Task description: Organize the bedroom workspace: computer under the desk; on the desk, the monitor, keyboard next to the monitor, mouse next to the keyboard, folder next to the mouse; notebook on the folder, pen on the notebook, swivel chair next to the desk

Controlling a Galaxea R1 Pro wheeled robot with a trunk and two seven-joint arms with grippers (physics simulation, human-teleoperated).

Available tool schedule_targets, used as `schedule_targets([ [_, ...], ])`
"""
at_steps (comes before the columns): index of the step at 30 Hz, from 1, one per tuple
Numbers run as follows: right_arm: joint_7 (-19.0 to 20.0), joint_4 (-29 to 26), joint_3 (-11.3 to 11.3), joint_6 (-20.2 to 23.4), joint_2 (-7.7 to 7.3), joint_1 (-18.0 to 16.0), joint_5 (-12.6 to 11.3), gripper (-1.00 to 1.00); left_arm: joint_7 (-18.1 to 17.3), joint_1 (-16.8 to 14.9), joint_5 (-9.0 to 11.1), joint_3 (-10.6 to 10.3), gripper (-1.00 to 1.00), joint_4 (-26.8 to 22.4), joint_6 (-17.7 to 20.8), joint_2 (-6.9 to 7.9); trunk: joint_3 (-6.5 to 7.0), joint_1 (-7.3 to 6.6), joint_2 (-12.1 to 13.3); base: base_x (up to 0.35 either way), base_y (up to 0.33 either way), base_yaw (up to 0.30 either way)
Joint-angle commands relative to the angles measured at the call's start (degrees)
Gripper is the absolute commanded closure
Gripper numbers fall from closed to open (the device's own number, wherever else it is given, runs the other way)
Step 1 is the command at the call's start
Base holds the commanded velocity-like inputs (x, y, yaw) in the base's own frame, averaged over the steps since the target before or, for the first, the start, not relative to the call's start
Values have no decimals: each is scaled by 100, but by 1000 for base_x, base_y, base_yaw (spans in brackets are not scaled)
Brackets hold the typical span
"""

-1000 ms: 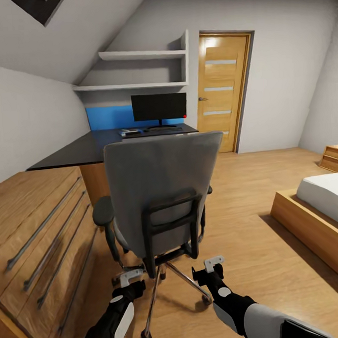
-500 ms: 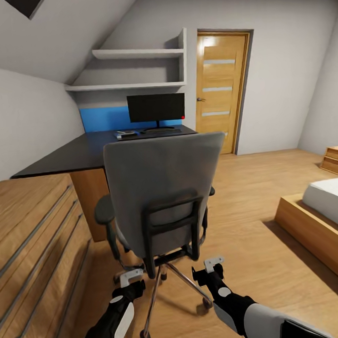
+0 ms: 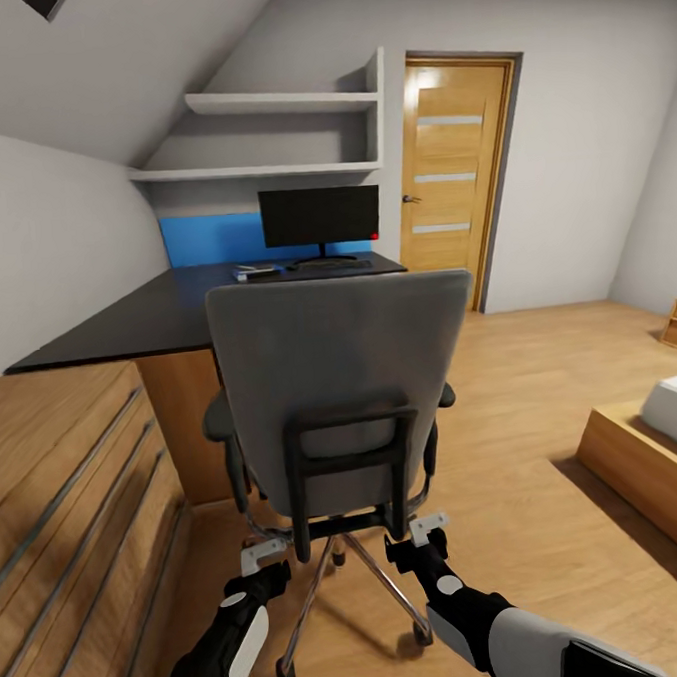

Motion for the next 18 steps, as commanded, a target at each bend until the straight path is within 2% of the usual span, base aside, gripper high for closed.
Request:
schedule_targets([
  [1,-33,-1,38,-13,0,-4,-38,-100,11,-4,38,-24,-100,-23,21,-2,-4,2,-2,320,-42,0],
  [7,-33,-1,38,-13,0,-4,-38,-100,11,-4,35,-24,-100,-22,21,-1,-4,2,-2,300,-148,0],
  [18,-33,1,38,-13,0,-4,-39,-100,18,-4,34,-24,-100,-19,21,4,-4,2,-2,252,-239,0],
])
